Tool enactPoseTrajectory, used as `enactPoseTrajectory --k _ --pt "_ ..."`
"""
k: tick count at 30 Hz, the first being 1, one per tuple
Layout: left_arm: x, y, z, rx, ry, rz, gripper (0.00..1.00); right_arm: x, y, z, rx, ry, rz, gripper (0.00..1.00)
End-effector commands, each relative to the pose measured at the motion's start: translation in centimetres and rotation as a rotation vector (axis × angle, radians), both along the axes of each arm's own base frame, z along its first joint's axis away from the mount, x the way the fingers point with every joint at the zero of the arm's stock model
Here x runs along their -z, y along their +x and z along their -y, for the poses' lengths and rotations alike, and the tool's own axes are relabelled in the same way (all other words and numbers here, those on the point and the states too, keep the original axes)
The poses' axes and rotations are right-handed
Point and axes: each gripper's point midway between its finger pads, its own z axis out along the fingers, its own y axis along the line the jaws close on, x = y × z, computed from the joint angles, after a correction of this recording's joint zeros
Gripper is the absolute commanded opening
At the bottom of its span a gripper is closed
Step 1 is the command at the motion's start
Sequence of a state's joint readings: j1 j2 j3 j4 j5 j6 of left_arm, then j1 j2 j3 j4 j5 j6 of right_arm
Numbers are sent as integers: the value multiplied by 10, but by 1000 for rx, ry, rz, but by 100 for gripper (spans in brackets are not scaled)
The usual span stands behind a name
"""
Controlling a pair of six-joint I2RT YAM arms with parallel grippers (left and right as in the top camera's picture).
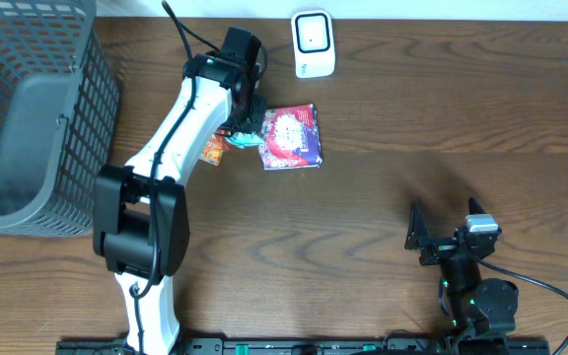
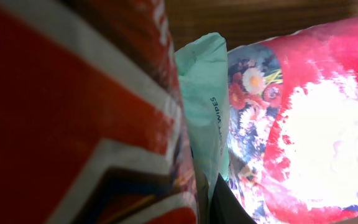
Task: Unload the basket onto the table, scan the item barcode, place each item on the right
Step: 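Drop the red bar and green wipes pack onto the table beside the others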
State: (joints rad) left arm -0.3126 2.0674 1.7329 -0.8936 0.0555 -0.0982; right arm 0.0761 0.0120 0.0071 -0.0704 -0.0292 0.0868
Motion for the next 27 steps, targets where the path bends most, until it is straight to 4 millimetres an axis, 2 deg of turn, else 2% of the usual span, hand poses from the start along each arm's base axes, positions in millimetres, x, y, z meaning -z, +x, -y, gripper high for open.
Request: enactPoseTrajectory --k 1,3,4,5,6,10,14,16,19,20,23,27 --pt "14 -10 25 15 -107 -76 8 1 0 -2 -7 -6 -1 99" --pt "20 -17 40 41 -158 -114 13 1 0 -2 -7 -6 -1 99" --pt "24 -19 44 48 -164 -126 26 1 0 -2 -7 -6 -1 99" --pt "26 -21 47 53 -166 -133 43 1 0 -2 -7 -6 -1 99" --pt "28 -23 51 60 -164 -141 46 1 0 -2 -7 -6 -1 99" --pt "25 -32 72 106 -206 -157 46 1 0 -2 -7 -6 -1 99" --pt "6 -40 100 211 -339 -165 46 1 0 -2 -7 -6 -1 99" --pt "-5 -38 101 233 -347 -135 52 1 0 -2 -7 -6 -1 99" --pt "-24 -23 80 195 -283 -48 92 1 0 -2 -7 -6 -1 99" --pt "-32 -17 69 164 -253 -15 98 1 0 -2 -7 -6 -1 99" --pt "-66 -3 34 77 -204 91 98 1 0 -2 -7 -6 -1 99" --pt "-130 7 -17 -21 -222 256 98 1 0 -2 -7 -6 -1 99"
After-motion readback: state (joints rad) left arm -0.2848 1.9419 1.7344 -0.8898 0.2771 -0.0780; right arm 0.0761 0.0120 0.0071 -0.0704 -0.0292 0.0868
